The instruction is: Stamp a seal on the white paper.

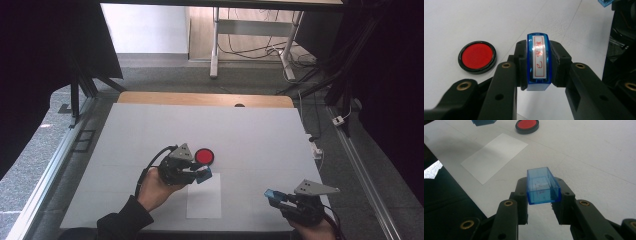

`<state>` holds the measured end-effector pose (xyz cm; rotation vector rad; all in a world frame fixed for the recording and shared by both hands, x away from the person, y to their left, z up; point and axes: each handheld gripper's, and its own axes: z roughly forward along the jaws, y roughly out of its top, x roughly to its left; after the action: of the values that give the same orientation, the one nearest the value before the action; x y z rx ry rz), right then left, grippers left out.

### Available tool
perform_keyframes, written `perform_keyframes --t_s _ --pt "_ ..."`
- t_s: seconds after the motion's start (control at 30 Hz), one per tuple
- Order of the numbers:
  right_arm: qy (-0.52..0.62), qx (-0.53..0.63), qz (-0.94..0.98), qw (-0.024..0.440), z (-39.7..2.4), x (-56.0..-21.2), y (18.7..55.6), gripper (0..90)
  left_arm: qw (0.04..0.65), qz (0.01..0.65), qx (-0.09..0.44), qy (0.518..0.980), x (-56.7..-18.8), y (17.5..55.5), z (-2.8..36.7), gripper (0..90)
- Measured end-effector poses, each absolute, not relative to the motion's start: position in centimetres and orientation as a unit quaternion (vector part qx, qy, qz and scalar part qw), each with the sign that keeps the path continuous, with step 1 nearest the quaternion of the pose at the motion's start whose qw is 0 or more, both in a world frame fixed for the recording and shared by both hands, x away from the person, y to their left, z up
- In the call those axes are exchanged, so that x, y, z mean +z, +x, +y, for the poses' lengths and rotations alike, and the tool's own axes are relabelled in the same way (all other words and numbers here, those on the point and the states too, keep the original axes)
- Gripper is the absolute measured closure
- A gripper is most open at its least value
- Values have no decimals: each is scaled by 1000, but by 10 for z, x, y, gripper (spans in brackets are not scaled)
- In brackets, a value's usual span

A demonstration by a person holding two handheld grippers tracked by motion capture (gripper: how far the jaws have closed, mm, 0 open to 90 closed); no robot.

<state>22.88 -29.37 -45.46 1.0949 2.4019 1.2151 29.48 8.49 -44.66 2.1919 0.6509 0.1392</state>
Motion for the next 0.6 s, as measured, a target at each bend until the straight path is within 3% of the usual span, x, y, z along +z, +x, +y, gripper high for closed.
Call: perform_keyframes --t_s 0.6 --pt "377 418 819 114 -295 -455 229 679 389 267 48 880 -475 296 76 703"
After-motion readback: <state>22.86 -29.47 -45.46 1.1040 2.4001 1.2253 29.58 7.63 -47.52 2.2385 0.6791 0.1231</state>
